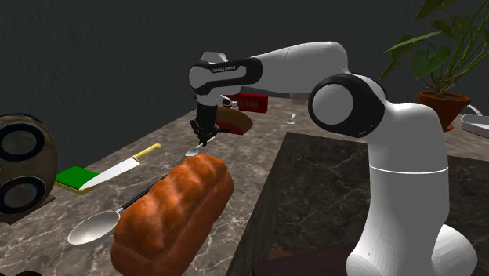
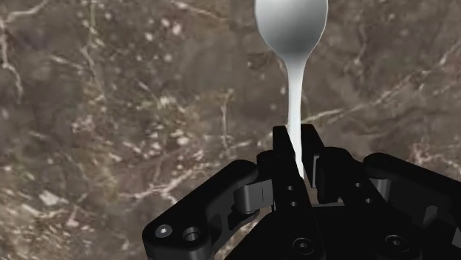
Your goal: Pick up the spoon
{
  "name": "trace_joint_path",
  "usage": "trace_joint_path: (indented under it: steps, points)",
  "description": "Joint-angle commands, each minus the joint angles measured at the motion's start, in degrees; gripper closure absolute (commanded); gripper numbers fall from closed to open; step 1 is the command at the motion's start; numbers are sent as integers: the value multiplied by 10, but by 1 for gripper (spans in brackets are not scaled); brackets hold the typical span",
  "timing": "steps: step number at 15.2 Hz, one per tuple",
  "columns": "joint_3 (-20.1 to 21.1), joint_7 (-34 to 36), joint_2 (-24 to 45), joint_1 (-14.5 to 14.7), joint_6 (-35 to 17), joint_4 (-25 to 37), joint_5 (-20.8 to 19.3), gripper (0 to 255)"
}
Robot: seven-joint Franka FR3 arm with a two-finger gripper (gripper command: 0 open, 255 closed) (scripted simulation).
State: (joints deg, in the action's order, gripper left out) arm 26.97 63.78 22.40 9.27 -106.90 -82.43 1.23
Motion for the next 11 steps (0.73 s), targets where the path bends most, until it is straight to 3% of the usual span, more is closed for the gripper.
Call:
trace_joint_path:
  steps: [1, 11]
  points:
    - [0, 2, 1, 2, 13, 14, -1, 255]
    - [2, 14, 10, 12, 94, 105, -6, 255]
